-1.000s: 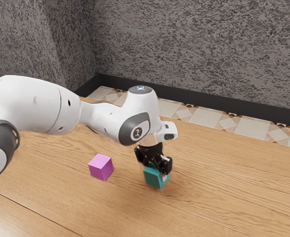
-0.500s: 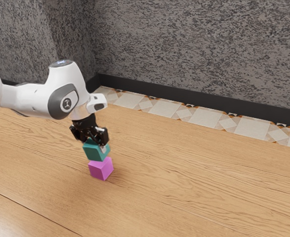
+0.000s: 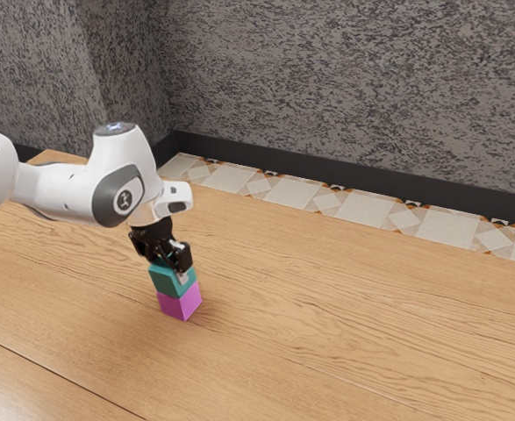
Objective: Pick up the blue block with one arm, and put the blue block on the pink block with one arm
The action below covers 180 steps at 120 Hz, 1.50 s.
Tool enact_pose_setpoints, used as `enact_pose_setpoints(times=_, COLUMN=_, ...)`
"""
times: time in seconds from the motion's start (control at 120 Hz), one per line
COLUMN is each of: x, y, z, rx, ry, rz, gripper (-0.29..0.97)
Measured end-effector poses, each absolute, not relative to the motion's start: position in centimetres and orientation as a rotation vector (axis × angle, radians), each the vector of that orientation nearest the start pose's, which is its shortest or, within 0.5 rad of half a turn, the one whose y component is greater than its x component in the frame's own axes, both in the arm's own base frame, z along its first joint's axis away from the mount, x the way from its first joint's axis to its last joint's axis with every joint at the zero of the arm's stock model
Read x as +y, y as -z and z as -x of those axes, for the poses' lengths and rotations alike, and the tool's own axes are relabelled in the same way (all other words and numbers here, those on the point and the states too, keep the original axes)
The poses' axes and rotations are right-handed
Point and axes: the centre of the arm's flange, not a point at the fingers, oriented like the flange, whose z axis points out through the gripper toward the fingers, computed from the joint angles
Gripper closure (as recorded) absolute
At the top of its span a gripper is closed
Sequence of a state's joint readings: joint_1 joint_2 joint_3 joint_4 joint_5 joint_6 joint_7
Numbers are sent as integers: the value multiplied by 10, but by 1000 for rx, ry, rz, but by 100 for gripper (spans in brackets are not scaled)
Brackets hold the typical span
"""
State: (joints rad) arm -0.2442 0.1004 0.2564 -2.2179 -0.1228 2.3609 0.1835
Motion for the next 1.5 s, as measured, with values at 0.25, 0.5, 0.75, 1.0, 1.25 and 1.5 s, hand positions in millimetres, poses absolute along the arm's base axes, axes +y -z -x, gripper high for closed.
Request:
enact_pose_setpoints(times=0.25, x=8, y=-338, z=-546, rx=210, ry=110, rz=3182, gripper=29)
enact_pose_setpoints(times=0.5, x=13, y=-333, z=-547, rx=247, ry=107, rz=3176, gripper=29)
enact_pose_setpoints(times=0.75, x=13, y=-332, z=-547, rx=275, ry=109, rz=3175, gripper=29)
enact_pose_setpoints(times=1.0, x=13, y=-329, z=-548, rx=249, ry=101, rz=3184, gripper=28)
enact_pose_setpoints(times=1.25, x=13, y=-328, z=-547, rx=205, ry=93, rz=3191, gripper=28)
enact_pose_setpoints(times=1.5, x=11, y=-328, z=-548, rx=162, ry=89, rz=3195, gripper=18)
